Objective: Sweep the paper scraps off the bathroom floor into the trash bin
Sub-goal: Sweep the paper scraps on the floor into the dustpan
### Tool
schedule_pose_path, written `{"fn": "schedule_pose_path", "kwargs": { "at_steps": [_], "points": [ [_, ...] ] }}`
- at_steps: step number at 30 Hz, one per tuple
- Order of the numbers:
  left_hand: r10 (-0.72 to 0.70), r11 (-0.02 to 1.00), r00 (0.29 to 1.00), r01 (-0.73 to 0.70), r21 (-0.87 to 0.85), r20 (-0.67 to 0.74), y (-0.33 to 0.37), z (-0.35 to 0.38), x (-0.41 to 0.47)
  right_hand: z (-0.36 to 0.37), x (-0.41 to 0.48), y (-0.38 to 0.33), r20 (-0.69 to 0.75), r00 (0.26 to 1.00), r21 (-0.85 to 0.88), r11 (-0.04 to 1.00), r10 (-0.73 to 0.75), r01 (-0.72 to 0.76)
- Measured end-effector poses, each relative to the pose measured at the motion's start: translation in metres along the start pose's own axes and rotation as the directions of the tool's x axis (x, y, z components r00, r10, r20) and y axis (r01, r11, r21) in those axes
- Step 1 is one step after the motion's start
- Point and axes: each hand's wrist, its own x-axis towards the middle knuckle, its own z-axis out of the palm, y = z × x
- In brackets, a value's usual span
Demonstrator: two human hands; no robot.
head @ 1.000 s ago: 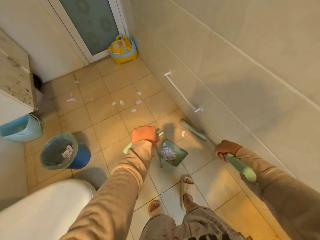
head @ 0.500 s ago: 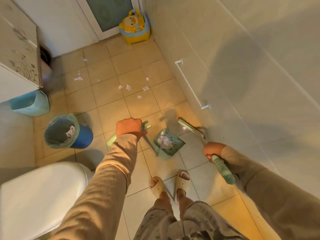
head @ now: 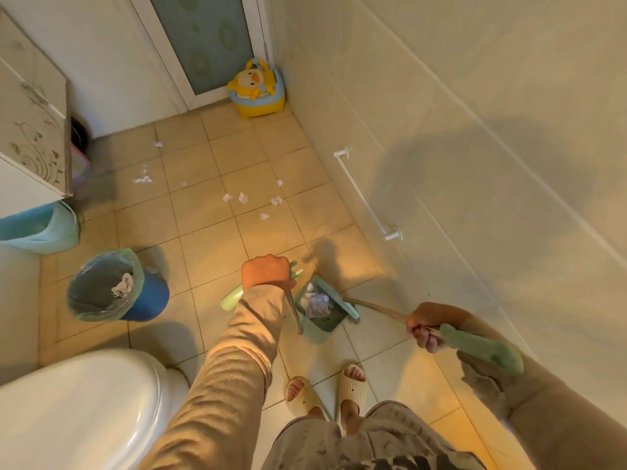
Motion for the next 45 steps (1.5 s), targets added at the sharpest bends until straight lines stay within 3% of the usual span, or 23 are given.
{"fn": "schedule_pose_path", "kwargs": {
  "at_steps": [6,10,15,20,27,33,41,45],
  "points": [
    [0.014,0.995,0.991,-0.001,-0.098,0.135,-0.008,0.001,0.000,0.020,-0.002,0.001,-0.099,0.995,0.006,1.000,-0.010,0.011],
    [0.087,0.985,0.974,-0.052,-0.166,0.210,-0.018,0.004,0.000,0.030,0.000,-0.001,-0.075,0.996,0.083,0.995,-0.045,0.052],
    [0.089,0.995,0.995,-0.087,-0.057,0.046,-0.024,0.005,0.000,0.038,0.004,-0.016,-0.085,0.993,0.093,0.992,-0.081,0.089],
    [0.067,0.993,0.998,-0.067,-0.094,-0.007,-0.038,-0.005,0.006,0.025,0.010,-0.048,-0.112,0.989,0.010,0.995,-0.100,0.101],
    [-0.128,0.970,0.992,0.128,-0.208,0.016,-0.060,-0.022,0.037,-0.018,0.032,-0.100,0.004,0.977,0.001,0.977,-0.212,0.212],
    [-0.288,0.907,0.953,0.303,-0.291,0.095,-0.056,-0.033,0.076,-0.079,0.042,-0.162,0.011,0.976,-0.172,0.961,-0.216,0.215],
    [-0.399,0.850,0.912,0.408,-0.334,0.099,-0.060,-0.055,0.120,-0.121,0.047,-0.247,0.002,0.981,-0.386,0.904,-0.196,0.182],
    [-0.426,0.838,0.897,0.440,-0.324,0.117,-0.074,-0.063,0.143,-0.128,0.053,-0.280,-0.019,0.976,-0.341,0.919,-0.217,0.198]
  ]
}}
